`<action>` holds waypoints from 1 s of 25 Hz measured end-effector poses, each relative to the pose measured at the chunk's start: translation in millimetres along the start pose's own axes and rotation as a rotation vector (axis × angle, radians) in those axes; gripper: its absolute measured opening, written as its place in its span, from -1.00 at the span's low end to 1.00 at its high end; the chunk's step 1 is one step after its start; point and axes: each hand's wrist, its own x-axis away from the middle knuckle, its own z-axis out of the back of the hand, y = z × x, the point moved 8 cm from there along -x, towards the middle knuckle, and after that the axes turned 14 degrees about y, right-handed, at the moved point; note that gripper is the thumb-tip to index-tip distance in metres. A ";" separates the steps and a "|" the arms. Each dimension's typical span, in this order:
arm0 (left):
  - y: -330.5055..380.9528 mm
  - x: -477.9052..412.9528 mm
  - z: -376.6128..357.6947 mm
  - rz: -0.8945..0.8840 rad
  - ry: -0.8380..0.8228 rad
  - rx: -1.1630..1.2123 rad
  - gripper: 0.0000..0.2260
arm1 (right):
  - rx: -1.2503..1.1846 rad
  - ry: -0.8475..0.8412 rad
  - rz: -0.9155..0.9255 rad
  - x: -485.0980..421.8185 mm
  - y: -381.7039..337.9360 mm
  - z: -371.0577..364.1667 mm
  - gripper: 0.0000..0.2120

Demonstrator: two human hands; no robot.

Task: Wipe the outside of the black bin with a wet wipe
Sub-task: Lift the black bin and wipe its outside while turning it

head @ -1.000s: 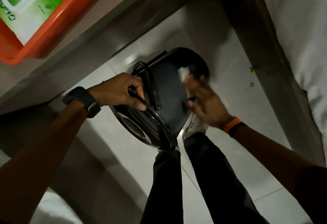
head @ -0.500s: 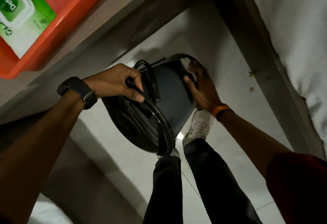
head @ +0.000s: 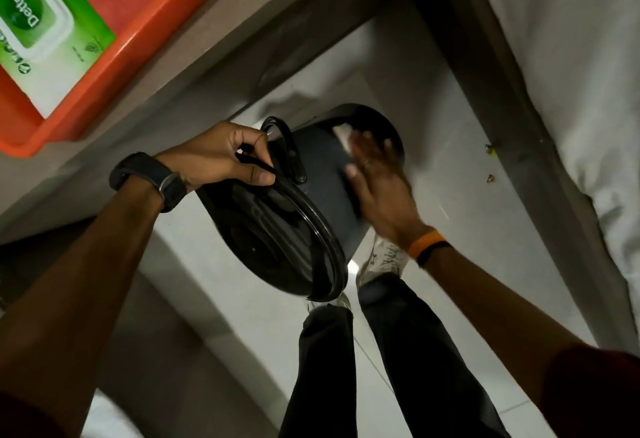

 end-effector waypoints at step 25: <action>8.1 54.0 -3.6 -0.068 0.962 -0.234 -0.64 | -0.088 -0.045 -0.124 0.5 33.9 -17.9 -0.39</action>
